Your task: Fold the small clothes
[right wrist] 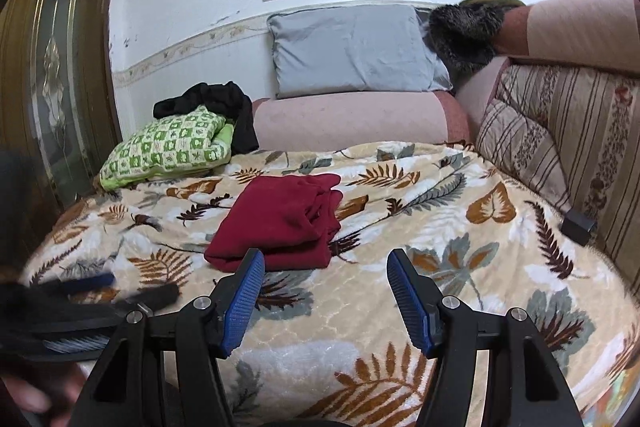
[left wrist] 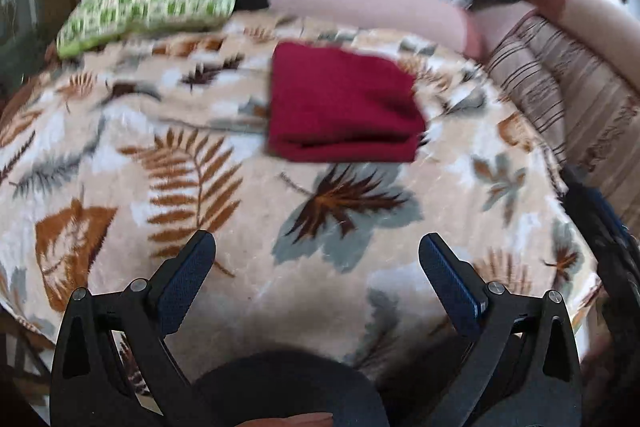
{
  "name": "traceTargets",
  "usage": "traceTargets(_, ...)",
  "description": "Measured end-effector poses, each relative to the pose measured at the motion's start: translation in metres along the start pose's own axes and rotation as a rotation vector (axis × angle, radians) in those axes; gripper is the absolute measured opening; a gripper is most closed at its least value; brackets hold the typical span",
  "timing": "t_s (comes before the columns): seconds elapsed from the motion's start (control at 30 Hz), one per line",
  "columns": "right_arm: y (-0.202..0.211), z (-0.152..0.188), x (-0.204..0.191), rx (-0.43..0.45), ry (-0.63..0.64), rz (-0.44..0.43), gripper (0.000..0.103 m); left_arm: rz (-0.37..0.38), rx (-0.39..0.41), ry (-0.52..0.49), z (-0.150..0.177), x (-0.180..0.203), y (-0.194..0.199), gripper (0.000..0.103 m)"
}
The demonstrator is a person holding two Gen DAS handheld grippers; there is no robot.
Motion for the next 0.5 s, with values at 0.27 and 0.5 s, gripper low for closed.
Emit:
traceTargets(0.27, -0.004, 0.004, -0.009, -0.021, 0.049, -0.021, 0.062, 0.034, -0.005, 0.028, -0.022, 0.012, -0.041, 0.102)
traceTargets(0.5, -0.007, 0.014, -0.015, -0.044, 0.136, -0.026, 0.062, 0.086, 0.029, 0.008, -0.042, 0.031, -0.051, 0.102)
Point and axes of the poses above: each gripper's, at about its wrist camera, not at the fingertips, and y roughly against the way its jaws point, x to its right, z to its underside, the point moved 9 cm from there along -y, roughly the way its jaws point, and after that the axes turned 9 degrees about x, right-handed, at the moved point
